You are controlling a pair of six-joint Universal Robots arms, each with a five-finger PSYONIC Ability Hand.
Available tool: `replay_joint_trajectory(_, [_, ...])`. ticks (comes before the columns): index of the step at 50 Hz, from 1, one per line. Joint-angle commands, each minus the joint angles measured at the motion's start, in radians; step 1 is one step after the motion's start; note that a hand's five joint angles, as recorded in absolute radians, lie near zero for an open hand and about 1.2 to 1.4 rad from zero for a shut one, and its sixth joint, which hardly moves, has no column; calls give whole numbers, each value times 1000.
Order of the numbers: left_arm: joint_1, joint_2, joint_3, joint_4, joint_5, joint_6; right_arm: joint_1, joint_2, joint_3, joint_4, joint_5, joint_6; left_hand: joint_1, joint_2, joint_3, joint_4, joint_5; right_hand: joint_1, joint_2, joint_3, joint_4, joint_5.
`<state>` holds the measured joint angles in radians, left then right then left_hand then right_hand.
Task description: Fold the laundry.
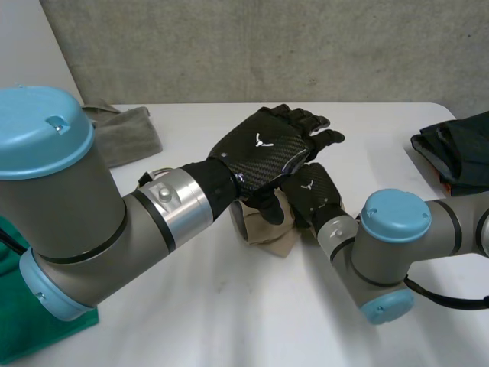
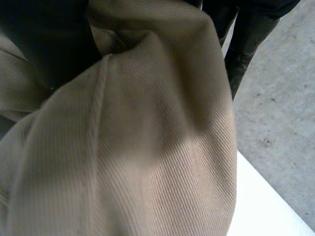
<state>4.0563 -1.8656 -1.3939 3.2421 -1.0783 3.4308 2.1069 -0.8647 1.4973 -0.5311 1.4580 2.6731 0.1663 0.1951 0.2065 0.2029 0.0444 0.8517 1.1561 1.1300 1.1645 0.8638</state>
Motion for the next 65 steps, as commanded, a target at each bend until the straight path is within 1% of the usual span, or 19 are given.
replay_joint_trajectory(1, [21, 29, -4, -2, -2, -1, -70, 9, -100, 3, -7, -10, 15, -14, -25, -22, -38, 545, 240, 266, 232, 358])
replay_joint_trajectory(7, [61, 74, -20, -1, -3, -1, -186, -5, -207, 3, -40, -22, 15, -14, -25, -22, -38, 545, 240, 266, 232, 358])
replay_joint_trajectory(9, [73, 83, -20, 1, -3, -2, -253, -11, -265, 0, -105, -21, 15, -14, -25, -22, -38, 545, 240, 266, 232, 358])
replay_joint_trajectory(14, [79, 92, -20, 2, -3, -2, -373, -20, -357, -12, -201, -6, 15, -14, -25, -22, -38, 545, 240, 266, 232, 358])
replay_joint_trajectory(19, [78, 92, -20, 1, -3, -2, -490, -16, -457, -13, -240, 17, 15, -14, -25, -22, -38, 545, 240, 266, 232, 358])
replay_joint_trajectory(23, [79, 92, -20, 1, -3, -4, -600, -2, -526, -17, -278, 96, 15, -14, -25, -22, -38, 545, 240, 266, 232, 358])
replay_joint_trajectory(24, [79, 92, -19, 2, -3, -4, -649, 7, -548, -24, -312, 135, 15, -14, -25, -22, -38, 545, 240, 266, 232, 358])
replay_joint_trajectory(27, [78, 86, -19, 4, -3, -2, -711, 32, -572, -56, -370, 189, 15, -14, -25, -22, -38, 545, 240, 266, 232, 358])
replay_joint_trajectory(31, [72, 79, -17, 4, -3, 1, -809, 113, -598, -150, -491, 261, 15, -14, -25, -22, -38, 545, 240, 266, 232, 358])
replay_joint_trajectory(35, [72, 68, -20, 5, -3, 1, -872, 194, -595, -242, -583, 301, 15, -14, -25, -22, -38, 545, 240, 266, 232, 358])
replay_joint_trajectory(42, [70, 36, -24, 5, -6, 2, -944, 343, -598, -354, -645, 411, 21, -8, -19, -16, -32, 545, 240, 266, 232, 358])
replay_joint_trajectory(49, [58, 16, -25, 4, -11, 4, -967, 368, -546, -395, -741, 508, 30, 1, -11, -7, -23, 545, 240, 266, 232, 358])
replay_joint_trajectory(56, [41, 19, -22, 4, -38, 7, -979, 375, -532, -417, -757, 513, 30, 1, -11, -7, -23, 545, 240, 266, 232, 358])
replay_joint_trajectory(57, [38, 19, -22, 4, -38, 5, -978, 377, -532, -417, -757, 511, 27, -2, -13, -10, -26, 505, 200, 227, 192, 318])
replay_joint_trajectory(58, [36, 19, -20, 4, -38, 4, -978, 377, -531, -417, -752, 510, 27, -2, -13, -10, -26, 225, -79, -53, -87, 39])
replay_joint_trajectory(60, [36, 19, -20, 4, -38, 4, -979, 366, -525, -412, -743, 510, 27, -2, -13, -10, -26, -528, -832, -806, -841, -715])
replay_joint_trajectory(61, [33, 20, -22, 4, -40, 4, -981, 353, -511, -409, -726, 510, 27, -2, -13, -10, -26, -677, -982, -955, -990, -864])
replay_joint_trajectory(64, [30, 20, -22, 4, -40, 4, -981, 284, -465, -406, -688, 510, 27, -2, -13, -10, -26, -677, -982, -955, -990, -864])
replay_joint_trajectory(65, [27, 20, -20, 4, -40, 4, -982, 206, -416, -396, -659, 510, 27, -2, -13, -10, -26, -677, -982, -955, -990, -864])
